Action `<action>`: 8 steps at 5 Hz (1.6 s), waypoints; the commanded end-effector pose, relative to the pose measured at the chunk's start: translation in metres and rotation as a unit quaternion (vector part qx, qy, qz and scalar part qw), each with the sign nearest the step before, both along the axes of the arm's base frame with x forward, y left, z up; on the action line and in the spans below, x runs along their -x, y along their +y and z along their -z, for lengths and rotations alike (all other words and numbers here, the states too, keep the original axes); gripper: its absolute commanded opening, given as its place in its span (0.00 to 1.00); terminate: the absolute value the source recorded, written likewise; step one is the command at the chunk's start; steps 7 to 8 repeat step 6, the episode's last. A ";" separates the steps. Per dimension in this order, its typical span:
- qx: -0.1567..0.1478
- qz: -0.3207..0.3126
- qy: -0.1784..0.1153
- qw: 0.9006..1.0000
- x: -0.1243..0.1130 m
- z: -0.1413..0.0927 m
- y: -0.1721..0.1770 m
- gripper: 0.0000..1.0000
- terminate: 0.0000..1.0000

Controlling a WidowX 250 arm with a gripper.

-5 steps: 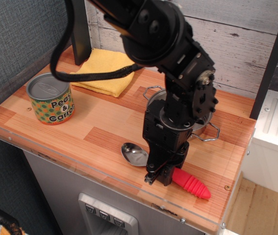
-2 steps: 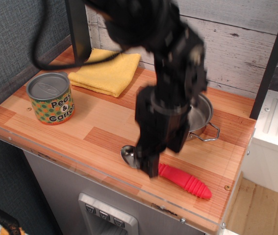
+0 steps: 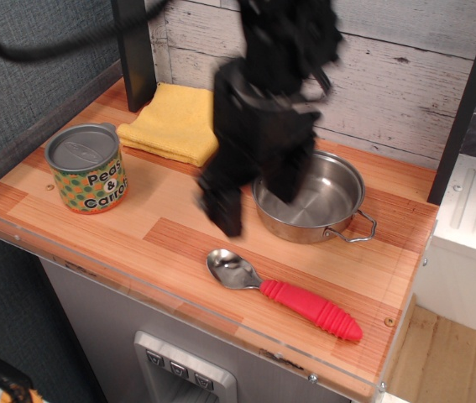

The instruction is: Place the spoon horizontally parallel to the front of the table.

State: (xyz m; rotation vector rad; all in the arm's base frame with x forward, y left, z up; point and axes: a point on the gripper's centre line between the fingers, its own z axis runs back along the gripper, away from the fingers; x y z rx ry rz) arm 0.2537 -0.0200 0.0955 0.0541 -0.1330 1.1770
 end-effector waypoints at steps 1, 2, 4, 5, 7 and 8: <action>-0.015 0.240 -0.024 0.970 -0.035 -0.036 0.060 1.00 0.00; -0.033 0.351 -0.030 0.935 -0.056 -0.043 0.082 1.00 0.00; -0.067 0.434 -0.053 0.897 -0.099 -0.047 0.112 1.00 0.00; -0.067 0.434 -0.053 0.897 -0.099 -0.047 0.112 1.00 0.00; -0.067 0.434 -0.053 0.897 -0.099 -0.047 0.112 1.00 1.00; -0.067 0.434 -0.053 0.897 -0.099 -0.047 0.112 1.00 1.00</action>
